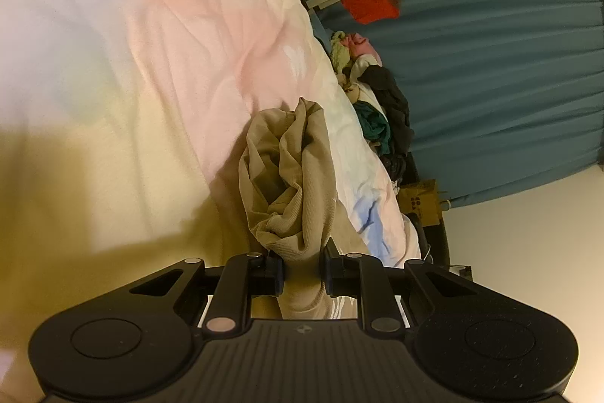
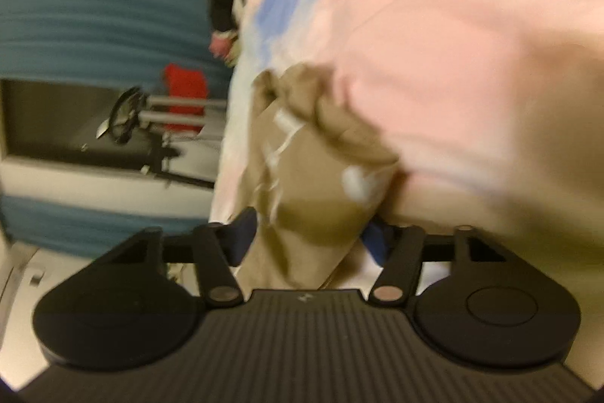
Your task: Fold clothes
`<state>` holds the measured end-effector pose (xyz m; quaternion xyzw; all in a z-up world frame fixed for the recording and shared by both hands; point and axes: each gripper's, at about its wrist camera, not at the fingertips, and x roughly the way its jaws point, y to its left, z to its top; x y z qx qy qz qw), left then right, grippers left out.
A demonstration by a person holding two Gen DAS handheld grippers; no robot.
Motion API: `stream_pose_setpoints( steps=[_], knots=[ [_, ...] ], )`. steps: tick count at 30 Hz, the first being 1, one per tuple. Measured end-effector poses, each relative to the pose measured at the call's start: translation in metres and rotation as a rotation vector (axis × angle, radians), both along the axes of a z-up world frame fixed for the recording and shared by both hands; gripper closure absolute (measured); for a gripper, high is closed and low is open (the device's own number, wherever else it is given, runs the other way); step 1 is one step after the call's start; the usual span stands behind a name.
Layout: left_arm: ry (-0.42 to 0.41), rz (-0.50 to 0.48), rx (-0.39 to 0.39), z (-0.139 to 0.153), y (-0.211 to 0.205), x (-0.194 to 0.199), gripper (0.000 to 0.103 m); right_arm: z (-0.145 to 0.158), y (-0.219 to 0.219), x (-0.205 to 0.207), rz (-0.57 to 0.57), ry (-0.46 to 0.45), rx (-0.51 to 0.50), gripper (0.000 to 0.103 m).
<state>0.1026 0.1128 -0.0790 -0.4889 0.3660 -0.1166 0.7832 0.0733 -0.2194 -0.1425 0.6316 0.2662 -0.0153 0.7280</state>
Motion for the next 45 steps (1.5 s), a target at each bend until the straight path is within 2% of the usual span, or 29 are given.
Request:
stream_pose_setpoints(
  steps=[1,4,6,9,15,19,23,27,29,31,33,35,37,40,42,45],
  knots=[
    [0.004,0.001,0.0,-0.002,0.0,0.001,0.083,-0.002,-0.002,0.0,-0.014,0.014,-0.003,0.051],
    [0.012,0.001,0.001,-0.004,0.002,0.003,0.083,-0.003,0.0,0.007,0.019,0.019,-0.013,0.068],
    [0.016,-0.003,0.0,-0.003,0.001,0.003,0.083,0.001,0.002,0.004,0.013,0.002,-0.027,0.085],
    [-0.022,-0.046,-0.009,0.011,0.0,0.004,0.083,0.025,-0.014,-0.01,-0.016,-0.034,-0.044,0.089],
    [-0.026,-0.193,-0.065,0.059,-0.016,0.006,0.083,0.075,-0.045,-0.039,-0.075,-0.107,-0.078,0.089],
    [0.001,-0.308,-0.018,0.097,-0.067,0.035,0.083,0.109,-0.067,-0.059,-0.115,-0.156,-0.1,0.089],
    [0.023,-0.38,0.028,0.135,-0.139,0.091,0.083,0.136,-0.126,-0.033,-0.165,-0.133,-0.128,0.089],
    [0.014,-0.418,0.094,0.169,-0.23,0.163,0.083,0.174,-0.191,0.024,-0.202,-0.117,-0.248,0.089],
    [-0.055,-0.434,0.1,0.183,-0.267,0.192,0.083,0.193,-0.222,0.055,-0.214,-0.127,-0.316,0.089],
    [-0.124,-0.453,0.078,0.188,-0.294,0.217,0.083,0.195,-0.243,0.074,-0.222,-0.129,-0.348,0.089],
    [-0.175,-0.466,0.086,0.183,-0.314,0.231,0.083,0.197,-0.263,0.091,-0.231,-0.13,-0.378,0.089],
    [-0.198,-0.488,0.12,0.162,-0.332,0.239,0.083,0.19,-0.279,0.104,-0.233,-0.122,-0.412,0.089],
    [-0.203,-0.51,0.155,0.137,-0.345,0.242,0.083,0.166,-0.282,0.111,-0.226,-0.095,-0.454,0.089],
    [-0.151,-0.56,0.215,0.085,-0.343,0.233,0.083,0.12,-0.278,0.104,-0.199,-0.029,-0.47,0.089],
    [-0.108,-0.597,0.247,0.051,-0.334,0.224,0.083,0.089,-0.27,0.093,-0.18,0.021,-0.445,0.089],
    [-0.104,-0.63,0.291,0.015,-0.322,0.206,0.083,0.047,-0.256,0.073,-0.168,0.082,-0.398,0.089]
  ],
)
